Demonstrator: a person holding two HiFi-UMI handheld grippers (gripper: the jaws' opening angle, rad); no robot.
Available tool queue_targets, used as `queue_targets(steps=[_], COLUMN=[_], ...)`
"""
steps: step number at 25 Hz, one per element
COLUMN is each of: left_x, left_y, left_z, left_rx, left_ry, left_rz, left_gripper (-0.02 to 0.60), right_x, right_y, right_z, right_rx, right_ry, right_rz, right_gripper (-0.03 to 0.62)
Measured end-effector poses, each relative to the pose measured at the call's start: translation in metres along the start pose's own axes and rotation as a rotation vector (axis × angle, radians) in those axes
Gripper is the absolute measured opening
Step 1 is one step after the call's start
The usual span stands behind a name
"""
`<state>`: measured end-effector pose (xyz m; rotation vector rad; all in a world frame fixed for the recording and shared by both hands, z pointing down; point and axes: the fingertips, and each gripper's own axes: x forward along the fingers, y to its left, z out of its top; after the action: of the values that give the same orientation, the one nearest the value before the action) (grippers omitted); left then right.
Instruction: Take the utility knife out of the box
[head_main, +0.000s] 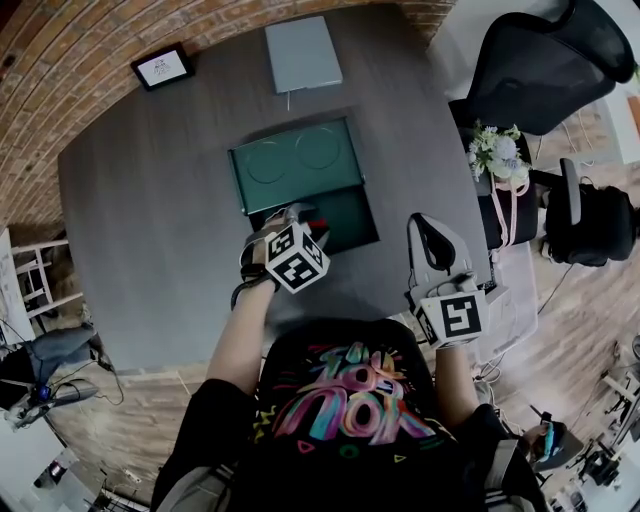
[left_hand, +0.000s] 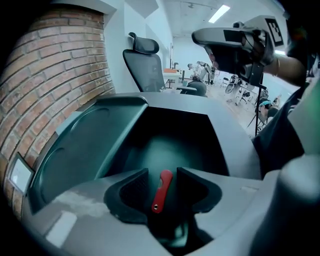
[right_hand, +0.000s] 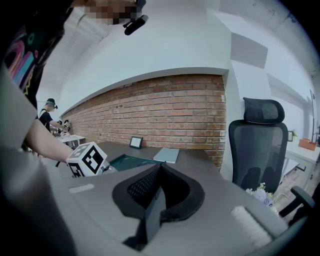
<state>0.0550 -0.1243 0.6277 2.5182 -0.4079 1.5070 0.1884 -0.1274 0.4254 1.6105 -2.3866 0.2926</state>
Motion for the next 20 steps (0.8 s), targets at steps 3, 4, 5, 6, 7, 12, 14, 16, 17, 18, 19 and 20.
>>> queue_targets(steps=[3,4,5,6,7,12,14,16,17,18,19,20], left_x=[0.0027,0.0031,0.0033,0.0034,0.0034,0.0023,0.0025,0.0029,0.0029,0.0028,0.0027,0.0025], left_y=[-0.0024,-0.0026,-0.0028,-0.0028,-0.0027,-0.0024,-0.0020,-0.0017,-0.0016,-0.0018,-0.0021,-0.0028], left_z=[-0.0018,-0.0016,-0.0013,-0.0012,-0.0010,-0.0004,0.0000,0.0001,0.0002,0.0004,0.0004,0.0004], left_rx=[0.005,0.006,0.006,0.006,0.005,0.000,-0.002,0.000,0.002,0.005,0.010,0.015], left_ry=[0.009,0.009,0.010,0.011,0.011,0.008,0.006,0.007,0.008,0.009,0.010,0.012], left_rz=[-0.021,-0.027,-0.033,-0.040,-0.047,-0.052,-0.047,-0.042,-0.040,-0.037,-0.035,-0.034], left_gripper=[0.169,0.169,0.169,0.169,0.169,0.169,0.169,0.169,0.169,0.168,0.162,0.156], right_x=[0.0002,0.0003,0.0005,0.0007,0.0009,0.0012,0.0016,0.0016,0.0015,0.0014,0.0015,0.0017], right_y=[-0.0023,-0.0031,-0.0039,-0.0043,-0.0044,-0.0027,-0.0026,-0.0029,-0.0029,-0.0028,-0.0025,-0.0021], right_z=[-0.0012,-0.0016,-0.0021,-0.0026,-0.0031,-0.0041,-0.0042,-0.0046,-0.0049,-0.0050,-0.0051,-0.0050], right_rx=[0.000,0.000,0.001,0.002,0.003,0.007,0.006,0.006,0.006,0.005,0.006,0.006], right_ry=[0.002,0.002,0.003,0.004,0.005,0.009,0.010,0.012,0.014,0.015,0.015,0.015], right_rz=[0.001,0.000,0.000,0.000,0.000,0.001,0.002,0.002,0.001,0.000,0.000,-0.001], right_gripper=[-0.002,-0.002,-0.002,-0.002,-0.002,-0.002,-0.002,-0.002,-0.002,-0.002,-0.002,-0.002])
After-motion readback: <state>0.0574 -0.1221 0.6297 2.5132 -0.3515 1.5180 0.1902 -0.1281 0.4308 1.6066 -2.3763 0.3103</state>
